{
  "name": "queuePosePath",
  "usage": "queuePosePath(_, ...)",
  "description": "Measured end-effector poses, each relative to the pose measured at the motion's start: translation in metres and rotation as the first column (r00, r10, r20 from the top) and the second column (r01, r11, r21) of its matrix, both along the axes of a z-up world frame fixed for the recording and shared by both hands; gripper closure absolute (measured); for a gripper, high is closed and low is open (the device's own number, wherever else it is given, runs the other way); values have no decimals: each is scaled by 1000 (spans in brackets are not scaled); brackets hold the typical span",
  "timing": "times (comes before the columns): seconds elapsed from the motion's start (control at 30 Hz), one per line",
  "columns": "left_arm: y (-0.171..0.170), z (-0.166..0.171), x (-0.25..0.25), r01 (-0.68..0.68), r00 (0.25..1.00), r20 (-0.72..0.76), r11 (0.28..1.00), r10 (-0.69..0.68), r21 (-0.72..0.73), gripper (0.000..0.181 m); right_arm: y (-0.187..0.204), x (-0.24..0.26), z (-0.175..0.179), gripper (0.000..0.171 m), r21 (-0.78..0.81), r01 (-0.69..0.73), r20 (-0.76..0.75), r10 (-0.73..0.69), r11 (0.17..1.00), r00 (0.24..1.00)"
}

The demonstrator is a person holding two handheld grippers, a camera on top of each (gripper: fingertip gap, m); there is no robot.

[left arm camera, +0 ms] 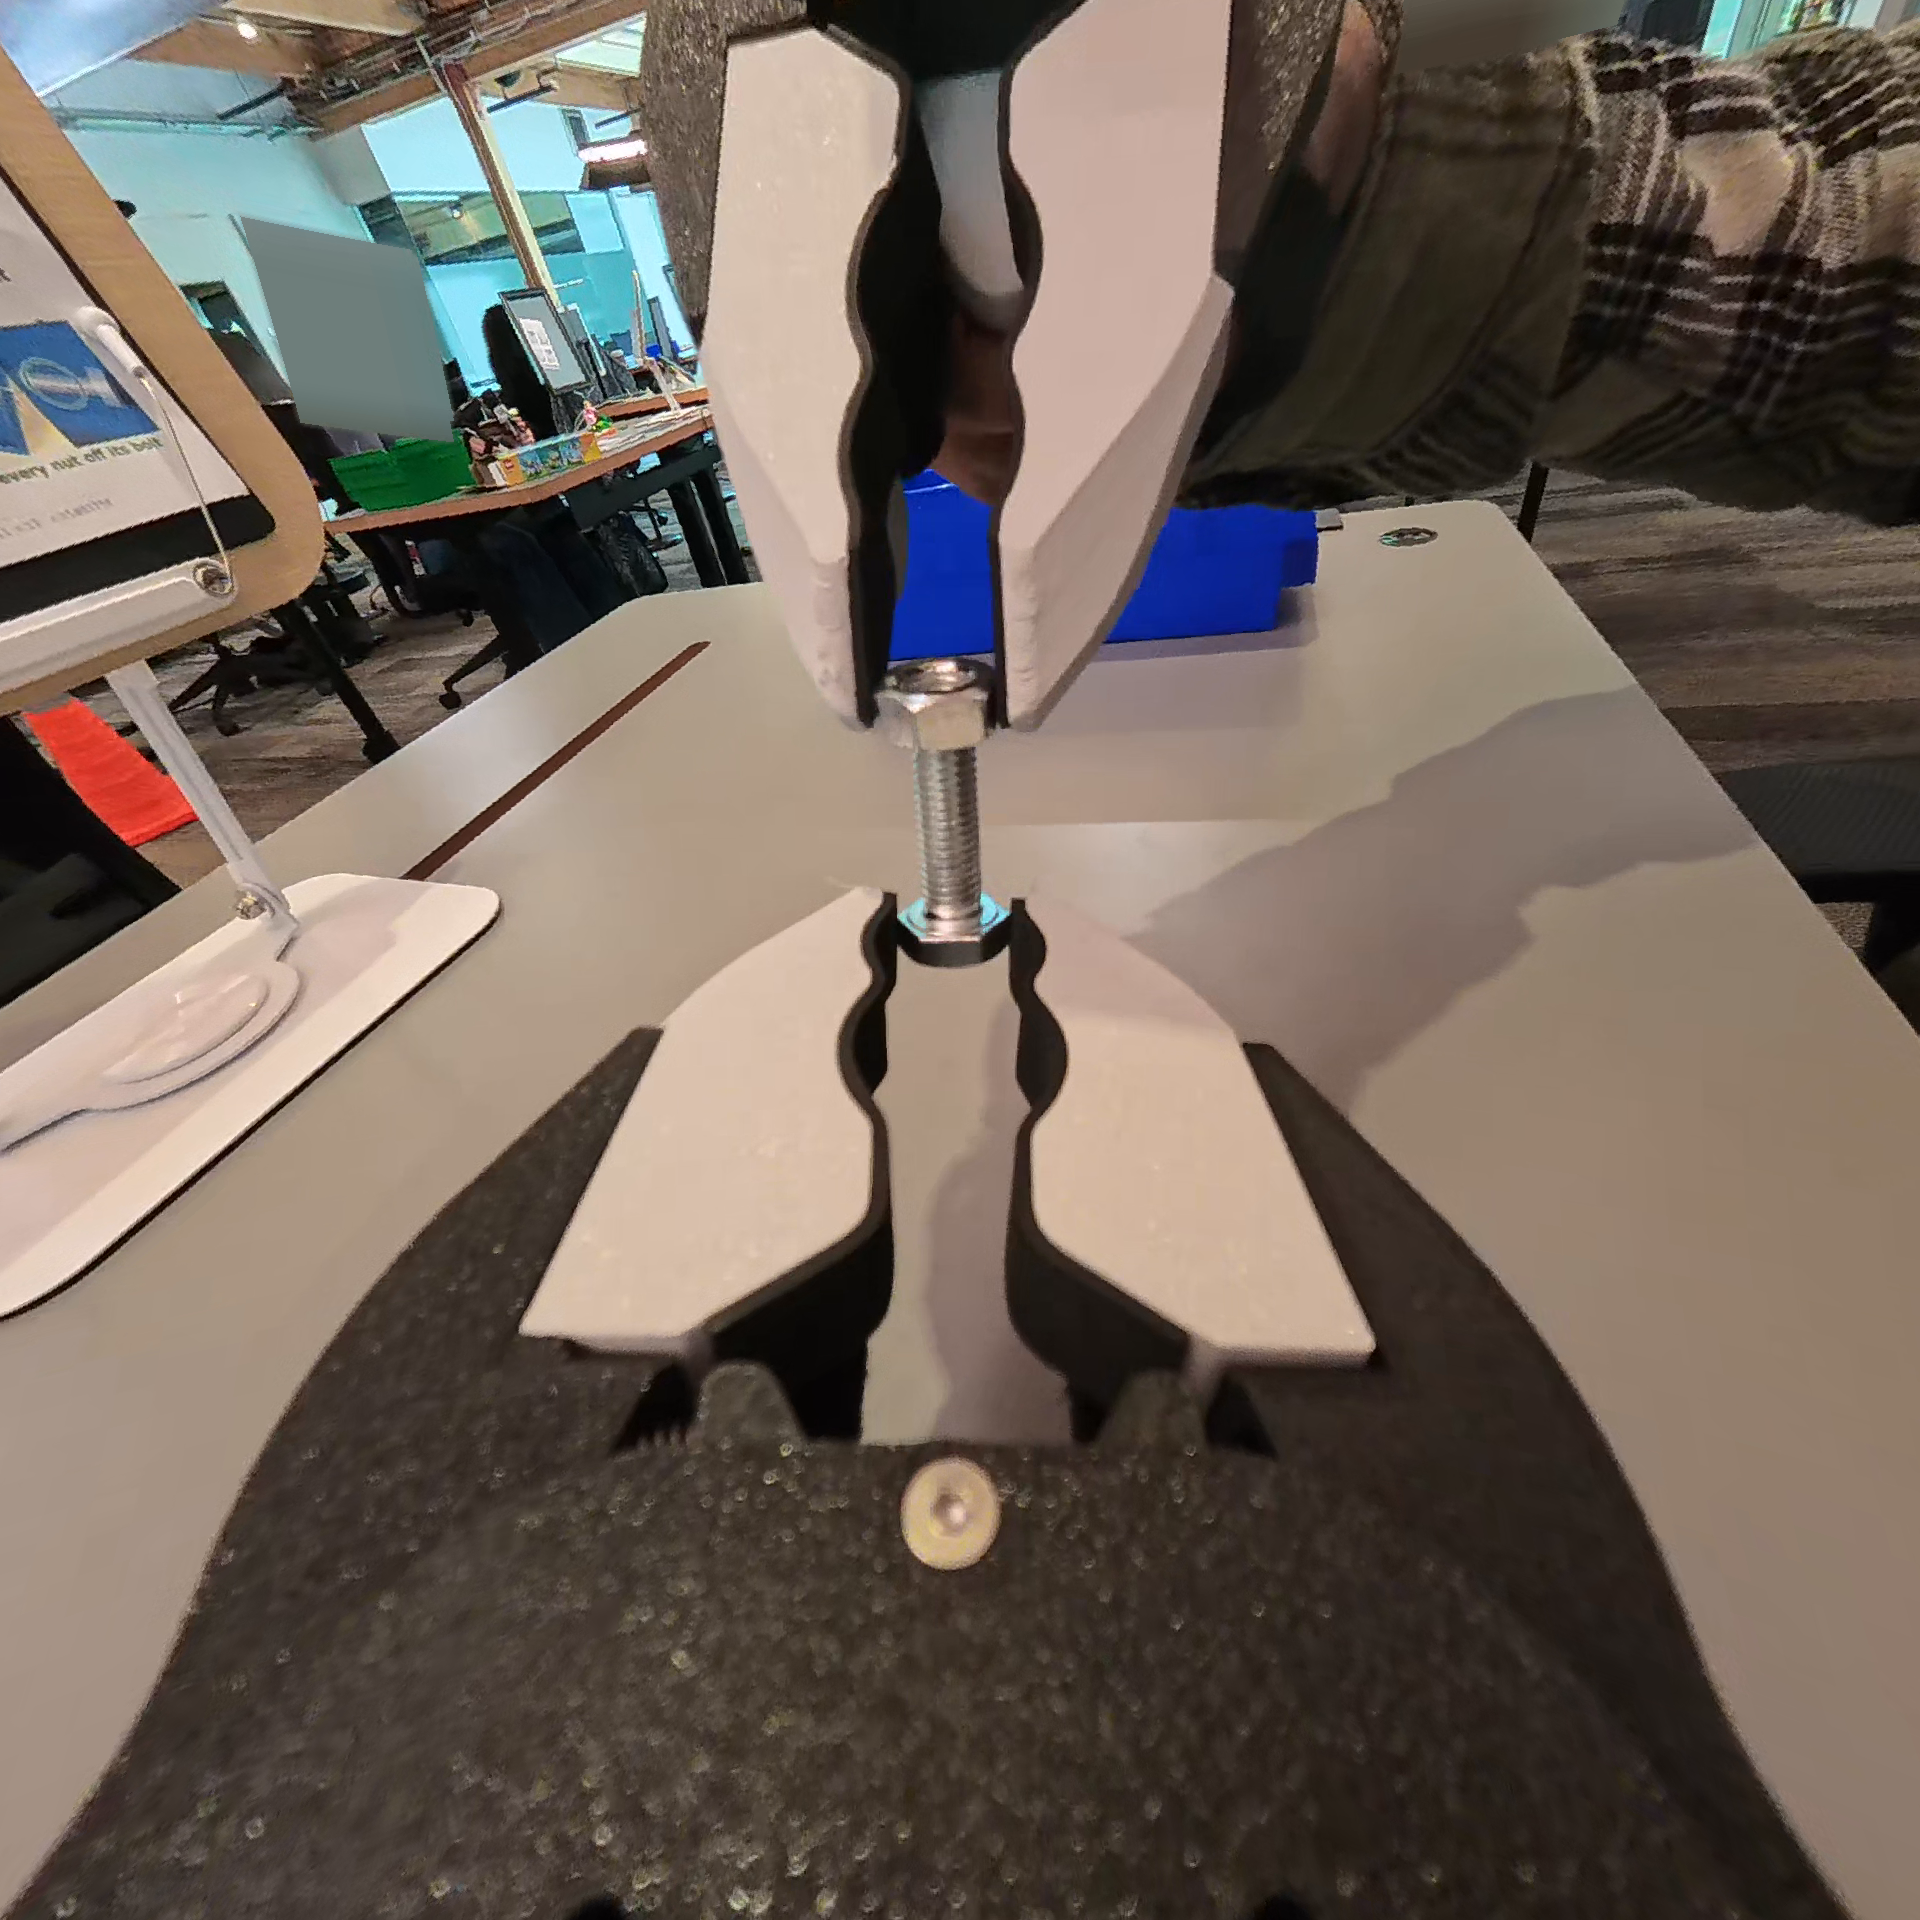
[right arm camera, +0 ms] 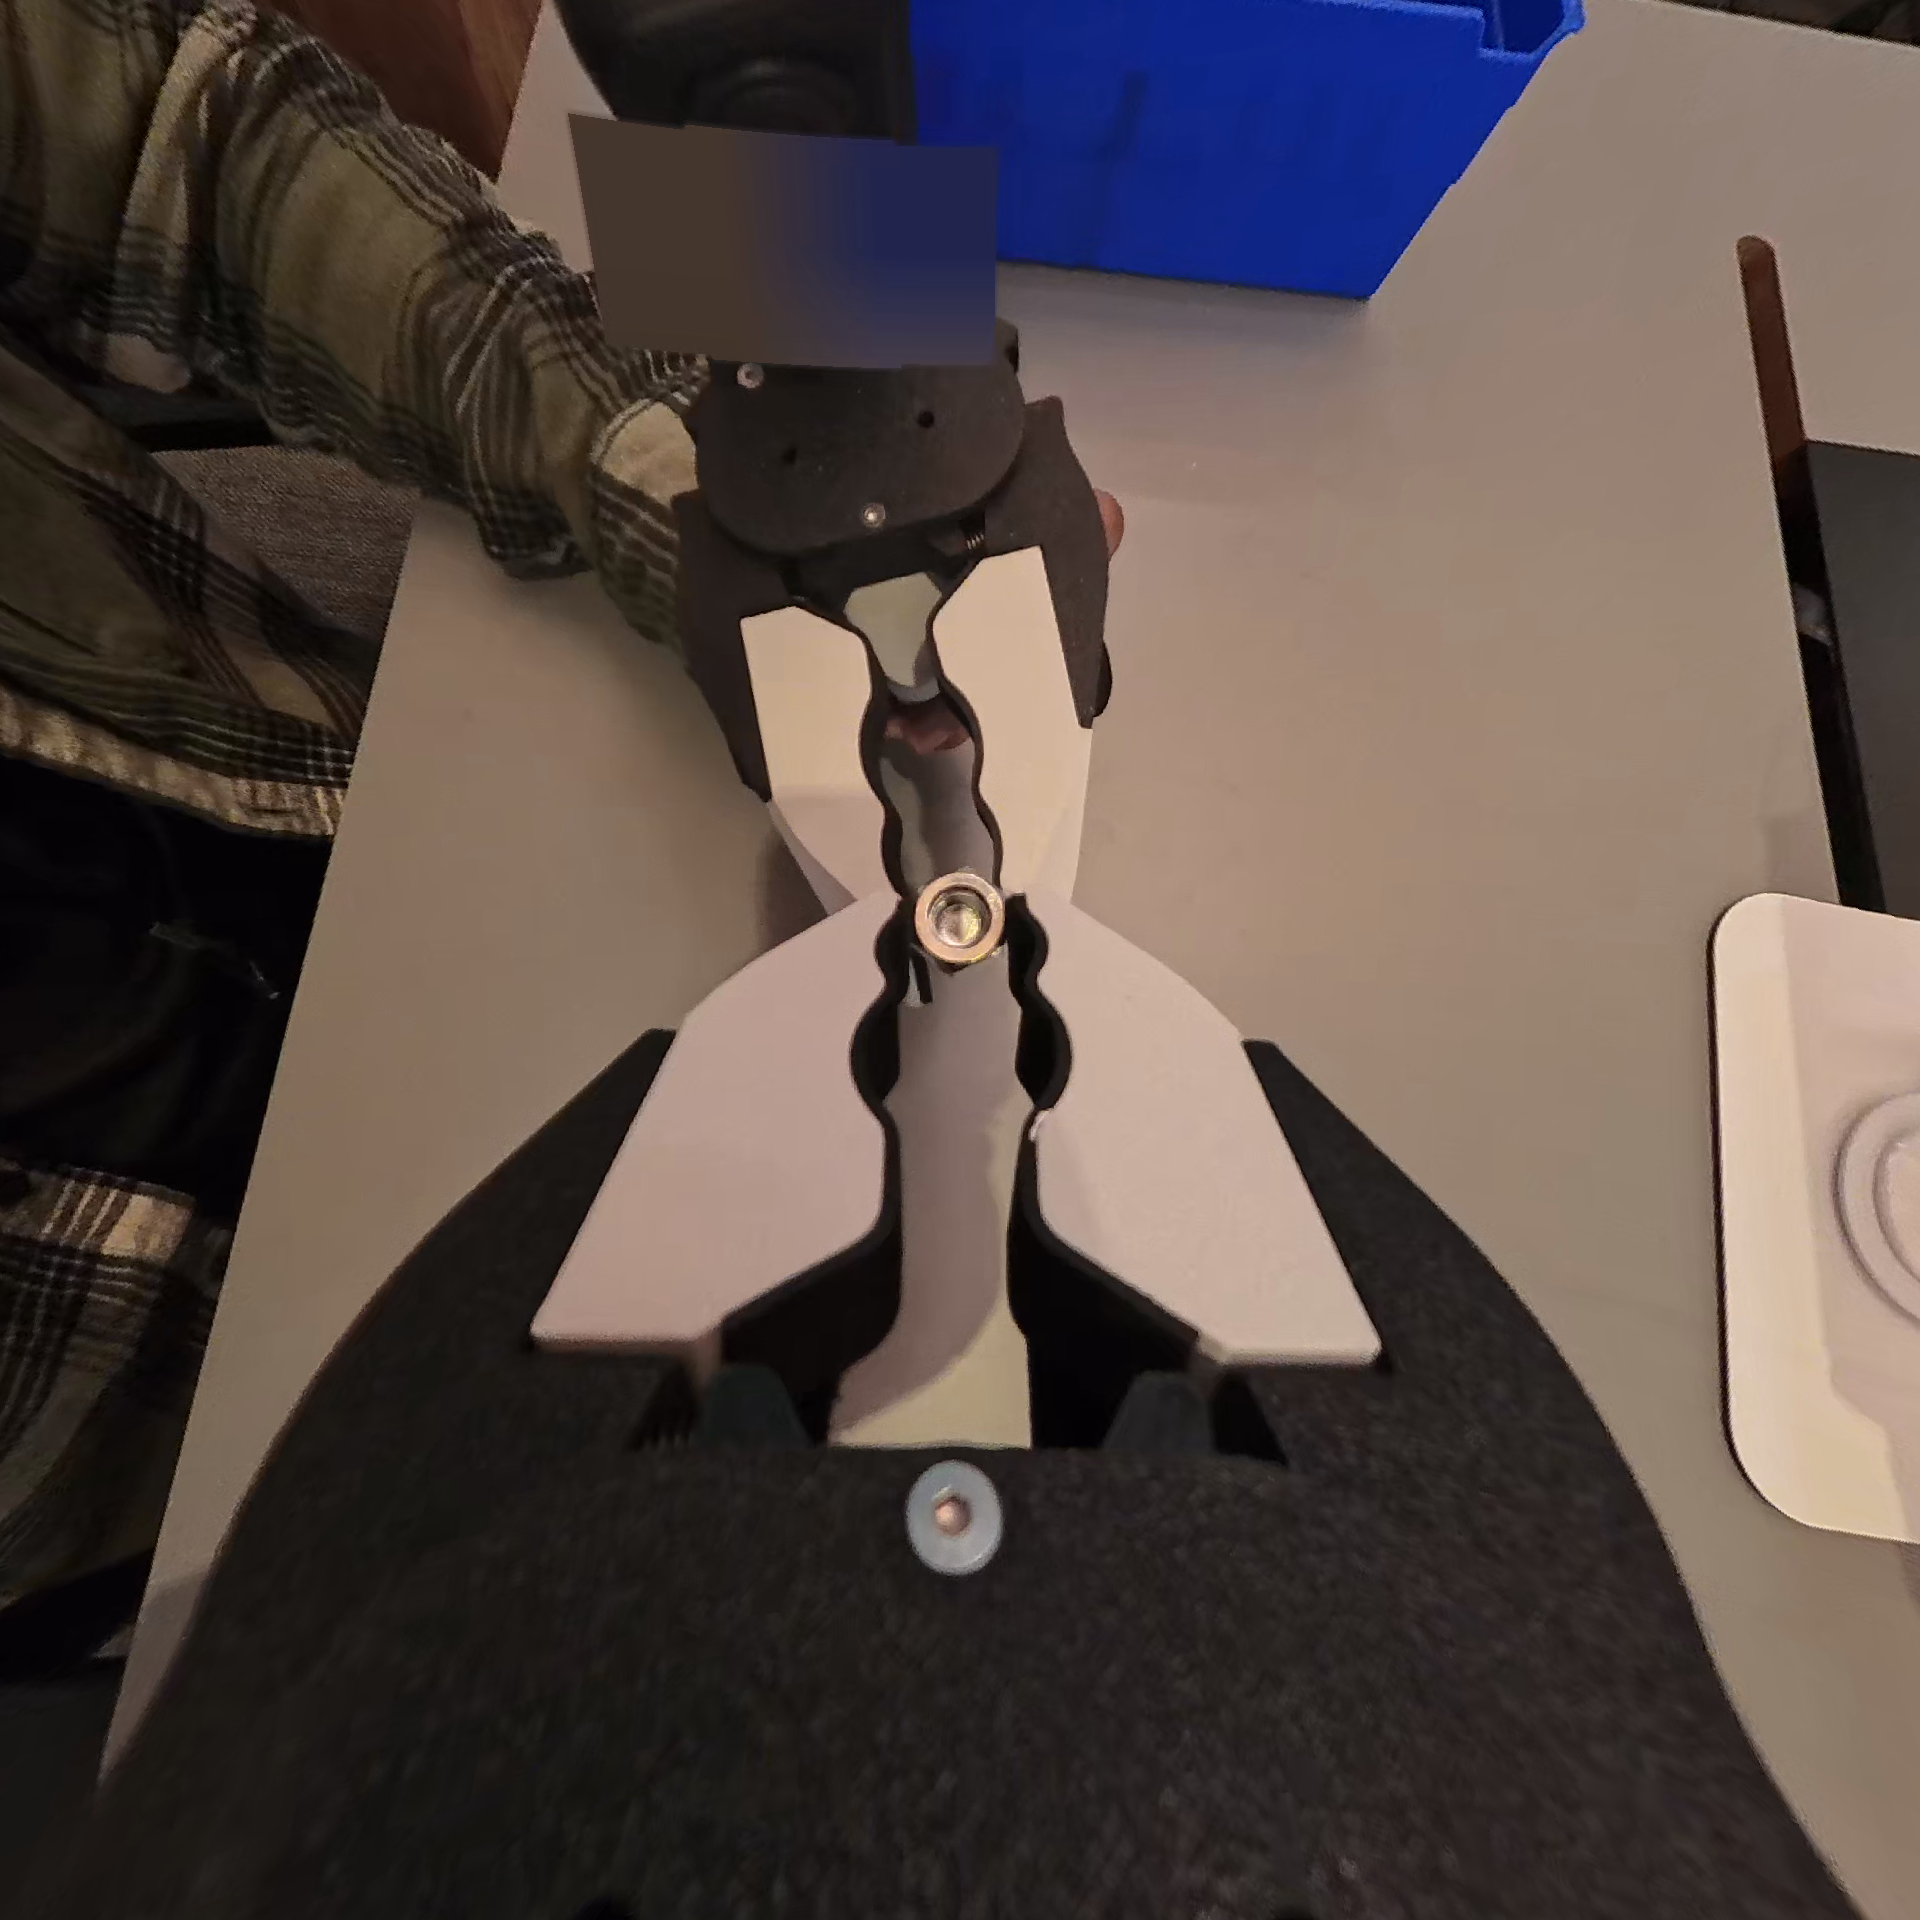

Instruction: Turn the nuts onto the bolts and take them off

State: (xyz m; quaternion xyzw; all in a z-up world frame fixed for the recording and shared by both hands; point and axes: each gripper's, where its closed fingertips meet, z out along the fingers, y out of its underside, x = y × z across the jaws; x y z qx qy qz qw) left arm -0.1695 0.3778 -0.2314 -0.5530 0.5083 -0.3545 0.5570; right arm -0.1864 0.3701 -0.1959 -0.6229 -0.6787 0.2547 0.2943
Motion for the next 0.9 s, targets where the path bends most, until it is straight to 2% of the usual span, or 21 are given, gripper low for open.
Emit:
queuePosePath(0.4,9,-9,0,-102,991,-84,993,107,63,161,6,3,-9,154,27,147,53,-148,989,988)
queuePosePath(0.9,4,-8,3,-57,996,-66,998,58,27,161,4,3,-11,146,19,120,53,-121,993,991)
